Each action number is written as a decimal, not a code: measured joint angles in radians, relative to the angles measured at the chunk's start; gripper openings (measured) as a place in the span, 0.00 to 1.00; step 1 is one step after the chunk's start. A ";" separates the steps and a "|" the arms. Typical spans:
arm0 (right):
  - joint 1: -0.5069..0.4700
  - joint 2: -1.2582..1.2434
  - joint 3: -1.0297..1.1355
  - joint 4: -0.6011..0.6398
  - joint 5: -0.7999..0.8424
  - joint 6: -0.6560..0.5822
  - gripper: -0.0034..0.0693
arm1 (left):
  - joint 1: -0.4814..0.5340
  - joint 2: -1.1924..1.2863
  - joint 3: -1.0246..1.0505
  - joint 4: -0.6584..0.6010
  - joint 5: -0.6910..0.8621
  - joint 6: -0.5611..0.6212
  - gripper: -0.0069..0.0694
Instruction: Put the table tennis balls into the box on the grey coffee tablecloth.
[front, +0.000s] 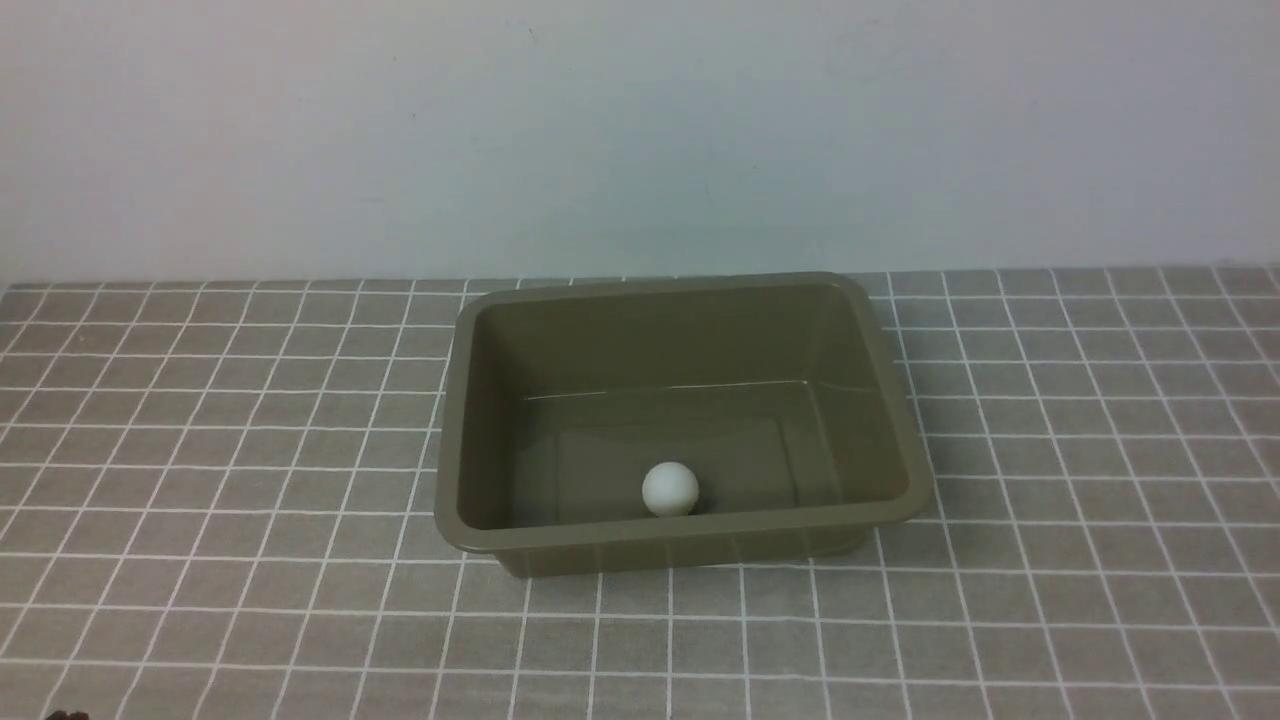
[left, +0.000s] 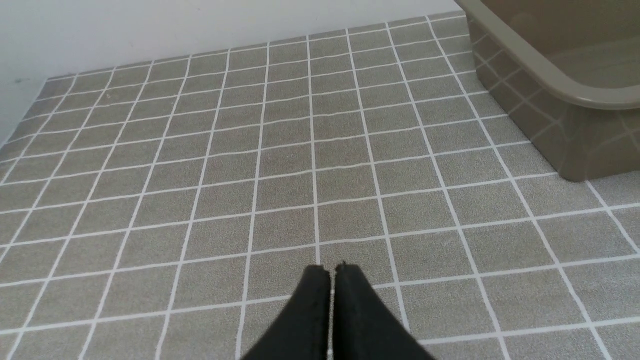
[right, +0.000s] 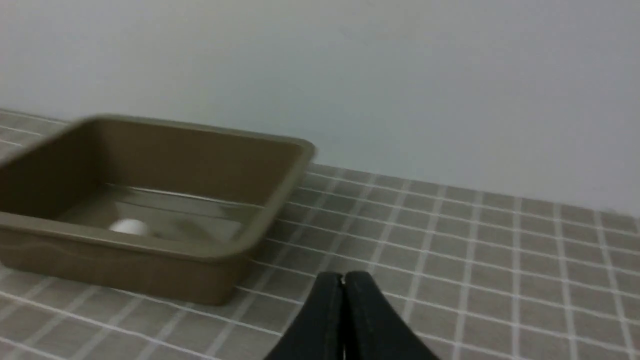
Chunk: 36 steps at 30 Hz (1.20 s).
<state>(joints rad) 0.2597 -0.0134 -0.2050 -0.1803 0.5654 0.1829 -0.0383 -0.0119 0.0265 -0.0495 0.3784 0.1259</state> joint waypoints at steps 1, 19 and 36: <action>-0.050 0.000 0.024 -0.003 -0.006 0.003 0.03 | 0.000 0.000 0.000 0.000 0.000 0.000 0.08; -0.230 0.001 0.224 0.026 -0.180 0.013 0.03 | 0.000 0.000 0.000 0.000 0.000 0.000 0.08; -0.230 0.001 0.224 0.026 -0.180 0.013 0.03 | 0.000 0.000 0.000 0.000 0.000 0.000 0.08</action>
<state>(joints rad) 0.0300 -0.0120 0.0195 -0.1539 0.3857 0.1956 -0.0383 -0.0119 0.0265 -0.0495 0.3784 0.1259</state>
